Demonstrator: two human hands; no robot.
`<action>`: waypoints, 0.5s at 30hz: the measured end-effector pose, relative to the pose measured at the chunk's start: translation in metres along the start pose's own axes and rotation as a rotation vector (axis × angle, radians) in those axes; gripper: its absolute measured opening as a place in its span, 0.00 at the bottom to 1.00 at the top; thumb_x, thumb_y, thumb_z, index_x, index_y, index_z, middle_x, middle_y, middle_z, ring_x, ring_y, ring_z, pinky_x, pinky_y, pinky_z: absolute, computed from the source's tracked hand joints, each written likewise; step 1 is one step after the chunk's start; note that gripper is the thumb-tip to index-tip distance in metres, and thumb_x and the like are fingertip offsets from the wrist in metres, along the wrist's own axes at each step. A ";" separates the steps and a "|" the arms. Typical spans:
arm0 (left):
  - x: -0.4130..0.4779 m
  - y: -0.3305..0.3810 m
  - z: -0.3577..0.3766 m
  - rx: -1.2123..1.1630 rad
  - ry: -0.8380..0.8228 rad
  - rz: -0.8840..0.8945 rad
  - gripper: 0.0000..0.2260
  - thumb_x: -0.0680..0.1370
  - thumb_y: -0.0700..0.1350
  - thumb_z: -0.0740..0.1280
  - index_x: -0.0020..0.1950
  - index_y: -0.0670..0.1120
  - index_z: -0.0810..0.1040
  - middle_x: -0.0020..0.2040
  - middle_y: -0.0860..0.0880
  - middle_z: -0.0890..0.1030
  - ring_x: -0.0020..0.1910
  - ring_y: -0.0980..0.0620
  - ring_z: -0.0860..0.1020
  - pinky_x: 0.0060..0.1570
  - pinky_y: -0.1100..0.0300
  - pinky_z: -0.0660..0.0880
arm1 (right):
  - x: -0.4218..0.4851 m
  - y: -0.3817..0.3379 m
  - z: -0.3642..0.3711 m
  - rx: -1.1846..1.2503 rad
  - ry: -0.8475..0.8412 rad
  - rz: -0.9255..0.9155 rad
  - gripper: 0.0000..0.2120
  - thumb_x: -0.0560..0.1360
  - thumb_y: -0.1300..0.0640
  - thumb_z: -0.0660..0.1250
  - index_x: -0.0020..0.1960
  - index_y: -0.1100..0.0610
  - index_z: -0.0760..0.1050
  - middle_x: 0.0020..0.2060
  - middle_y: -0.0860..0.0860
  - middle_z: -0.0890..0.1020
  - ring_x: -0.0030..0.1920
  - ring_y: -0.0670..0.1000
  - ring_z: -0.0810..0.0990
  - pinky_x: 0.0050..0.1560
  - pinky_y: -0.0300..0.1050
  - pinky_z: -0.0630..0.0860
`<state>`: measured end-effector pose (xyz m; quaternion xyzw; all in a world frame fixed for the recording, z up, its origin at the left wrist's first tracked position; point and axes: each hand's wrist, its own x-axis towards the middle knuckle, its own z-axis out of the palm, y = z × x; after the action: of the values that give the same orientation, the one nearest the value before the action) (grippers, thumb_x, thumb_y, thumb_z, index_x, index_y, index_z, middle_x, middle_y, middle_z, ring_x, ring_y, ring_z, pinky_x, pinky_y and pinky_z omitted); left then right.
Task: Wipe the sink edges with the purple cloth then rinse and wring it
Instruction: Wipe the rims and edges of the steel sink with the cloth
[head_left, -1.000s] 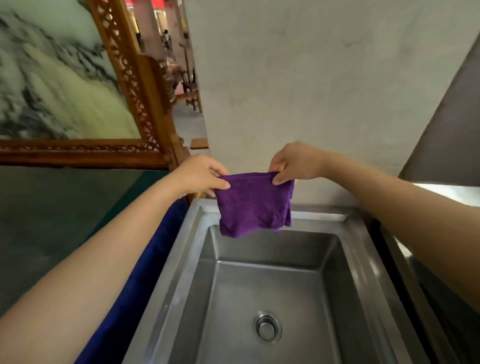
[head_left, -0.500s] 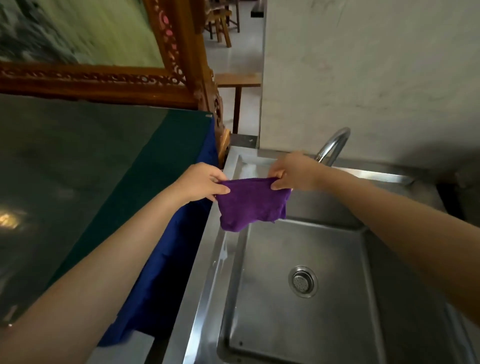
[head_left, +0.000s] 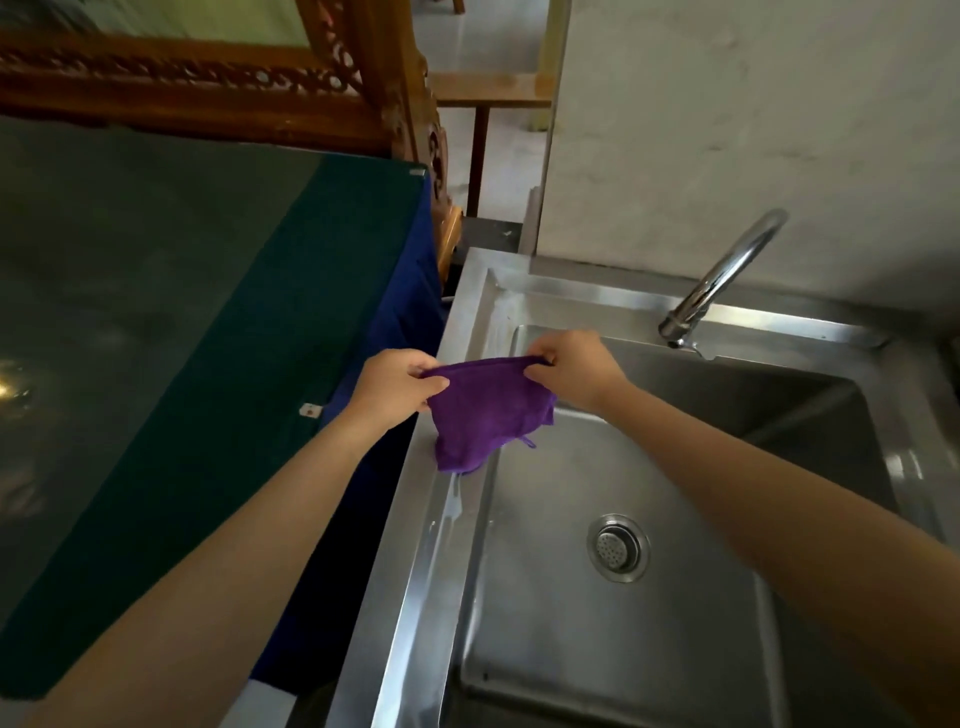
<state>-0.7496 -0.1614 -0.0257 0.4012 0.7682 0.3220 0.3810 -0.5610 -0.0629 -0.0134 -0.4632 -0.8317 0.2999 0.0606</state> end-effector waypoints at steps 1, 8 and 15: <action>0.007 -0.001 0.004 -0.014 0.023 -0.004 0.07 0.74 0.36 0.69 0.51 0.40 0.82 0.47 0.41 0.83 0.46 0.45 0.82 0.46 0.50 0.81 | 0.006 0.003 0.005 0.020 0.029 0.035 0.08 0.73 0.61 0.64 0.48 0.59 0.81 0.42 0.53 0.81 0.40 0.49 0.73 0.40 0.40 0.68; 0.074 0.005 0.027 0.080 0.165 0.042 0.07 0.73 0.39 0.68 0.50 0.42 0.83 0.45 0.46 0.84 0.44 0.48 0.82 0.49 0.50 0.80 | 0.069 0.023 0.021 0.158 0.225 0.204 0.09 0.73 0.59 0.62 0.49 0.56 0.81 0.45 0.53 0.83 0.46 0.55 0.79 0.42 0.44 0.73; 0.125 0.000 0.043 0.255 0.277 0.112 0.07 0.76 0.41 0.65 0.50 0.43 0.82 0.47 0.47 0.83 0.46 0.50 0.79 0.44 0.58 0.74 | 0.135 0.040 0.049 0.097 0.406 0.189 0.11 0.76 0.58 0.63 0.56 0.57 0.79 0.58 0.57 0.73 0.55 0.56 0.75 0.52 0.44 0.73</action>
<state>-0.7615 -0.0451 -0.0882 0.4400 0.8244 0.2951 0.1994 -0.6260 0.0396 -0.0991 -0.5864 -0.7400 0.2446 0.2206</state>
